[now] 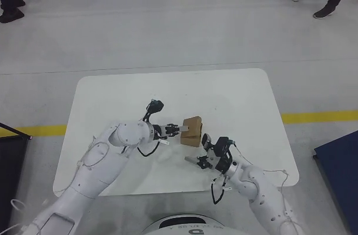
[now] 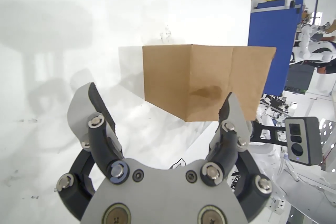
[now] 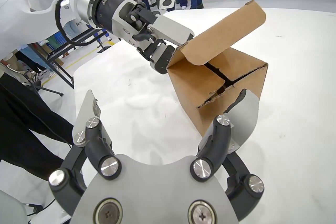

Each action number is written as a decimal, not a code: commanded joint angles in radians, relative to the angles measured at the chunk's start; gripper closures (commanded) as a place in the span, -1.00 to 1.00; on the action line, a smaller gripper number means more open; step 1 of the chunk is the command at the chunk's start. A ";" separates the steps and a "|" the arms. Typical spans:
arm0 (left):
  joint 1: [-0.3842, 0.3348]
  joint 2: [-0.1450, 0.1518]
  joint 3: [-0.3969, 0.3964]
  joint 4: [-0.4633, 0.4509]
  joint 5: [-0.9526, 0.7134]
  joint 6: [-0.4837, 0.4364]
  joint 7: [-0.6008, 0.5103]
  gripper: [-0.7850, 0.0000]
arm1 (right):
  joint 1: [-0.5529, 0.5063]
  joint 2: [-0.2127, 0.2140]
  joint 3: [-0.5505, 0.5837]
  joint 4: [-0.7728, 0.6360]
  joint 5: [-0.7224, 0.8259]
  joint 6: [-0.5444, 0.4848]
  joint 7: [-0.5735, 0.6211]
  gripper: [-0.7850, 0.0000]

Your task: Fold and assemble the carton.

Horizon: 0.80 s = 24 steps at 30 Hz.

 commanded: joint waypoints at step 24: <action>-0.081 -0.028 0.075 0.085 -0.007 0.008 0.010 -1.00 | 0.030 -0.012 0.043 0.020 0.049 0.437 -0.082 -1.00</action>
